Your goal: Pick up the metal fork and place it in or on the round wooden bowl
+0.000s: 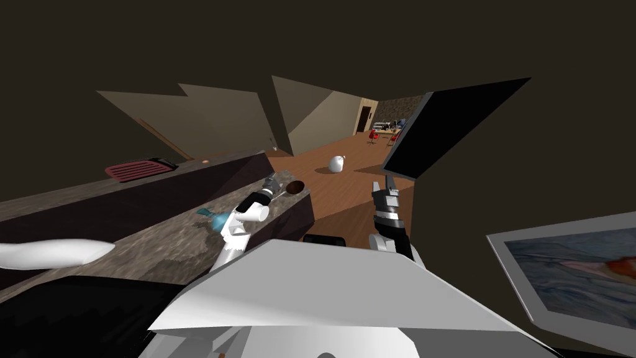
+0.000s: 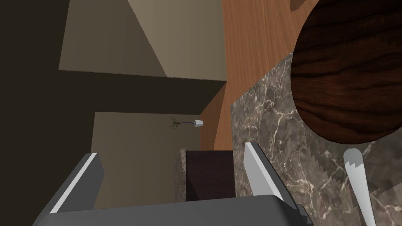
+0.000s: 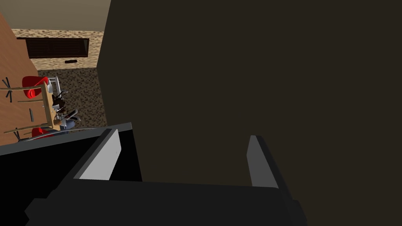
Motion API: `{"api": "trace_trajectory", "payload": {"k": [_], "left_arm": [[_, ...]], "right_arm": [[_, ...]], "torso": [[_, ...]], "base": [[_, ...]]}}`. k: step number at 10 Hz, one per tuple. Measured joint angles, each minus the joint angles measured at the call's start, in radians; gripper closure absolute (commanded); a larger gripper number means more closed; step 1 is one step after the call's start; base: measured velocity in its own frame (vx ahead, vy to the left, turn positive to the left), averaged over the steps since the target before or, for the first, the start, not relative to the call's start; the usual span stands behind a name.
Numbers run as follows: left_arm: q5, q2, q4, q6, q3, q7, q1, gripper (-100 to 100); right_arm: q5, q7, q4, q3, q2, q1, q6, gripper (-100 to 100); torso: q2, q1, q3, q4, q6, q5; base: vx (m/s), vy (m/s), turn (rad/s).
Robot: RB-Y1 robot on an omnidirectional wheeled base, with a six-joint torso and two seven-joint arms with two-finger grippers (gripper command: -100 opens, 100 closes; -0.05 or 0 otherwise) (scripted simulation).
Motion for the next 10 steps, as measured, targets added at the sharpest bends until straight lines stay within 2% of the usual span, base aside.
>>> {"api": "trace_trajectory", "payload": {"k": [4, 6, 10], "left_arm": [[0.04, 0.03, 0.035, 0.095, 0.016, 0.049, -0.031, -100], [0.045, 0.03, 0.04, 0.141, 0.018, 0.066, -0.036, -100], [0.086, 0.056, 0.078, 0.257, 0.034, 0.127, -0.075, -100]], "right_arm": [[0.0, 0.0, 0.0, 0.0, 0.0, 0.0, 0.0, 0], [0.0, 0.0, 0.0, 0.0, 0.0, 0.0, 0.0, 0], [0.0, 0.0, 0.0, 0.0, 0.0, 0.0, 0.0, 0]], "torso": [[0.0, 0.0, 0.0, 0.0, 0.0, 0.0], [0.0, 0.0, 0.0, 0.0, 0.0, 0.0], [0.0, 0.0, 0.0, 0.0, 0.0, 0.0]], "base": [[-0.005, 0.005, -0.036], [-0.003, 0.006, -0.03], [-0.002, 0.009, -0.027]]}}
